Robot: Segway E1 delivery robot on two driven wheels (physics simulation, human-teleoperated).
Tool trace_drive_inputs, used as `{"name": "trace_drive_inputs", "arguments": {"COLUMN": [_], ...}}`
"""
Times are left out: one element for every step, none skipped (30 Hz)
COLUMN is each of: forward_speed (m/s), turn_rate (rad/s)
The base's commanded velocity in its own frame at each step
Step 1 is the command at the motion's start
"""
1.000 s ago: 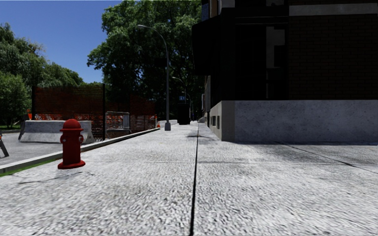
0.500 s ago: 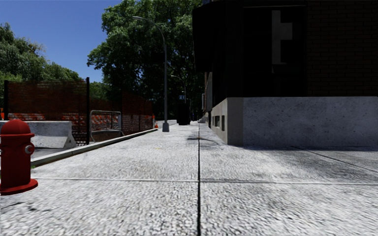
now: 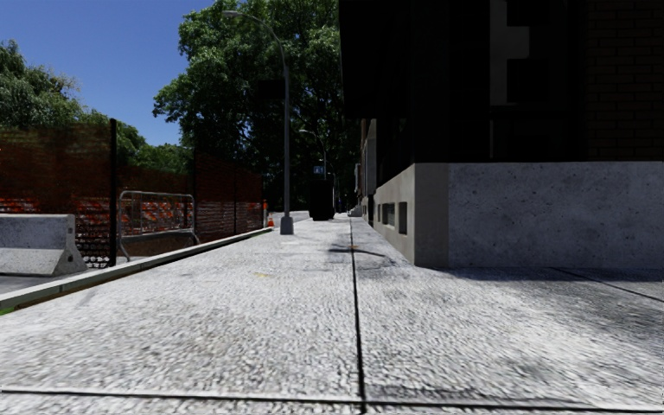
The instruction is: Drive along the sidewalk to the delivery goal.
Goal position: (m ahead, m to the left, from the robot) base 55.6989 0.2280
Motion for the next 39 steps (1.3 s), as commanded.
{"name": "trace_drive_inputs", "arguments": {"forward_speed": [2.0,2.0,2.0,2.0,2.0,2.0,2.0,2.0,2.0,2.0,2.0,2.0,2.0,2.0,2.0,2.0,2.0,2.0,2.0,2.0,2.0,2.0,2.0,2.0,2.0,2.0,2.0,2.0,2.0,2.0,2.0,2.0,2.0,2.0,2.0,2.0,2.0,2.0,2.0], "turn_rate": [0.0,0.0,0.0,0.0,0.0,0.0,0.0,0.0,0.0,0.0,0.0,0.0,0.0,0.0,0.0,0.0,0.0,0.0,0.0,0.0,0.0,0.0,0.0,0.0,0.0,0.0,0.0,0.0,0.0,0.0,0.0,0.0,0.0,0.0,0.0,0.0,0.0,0.0,0.0]}}
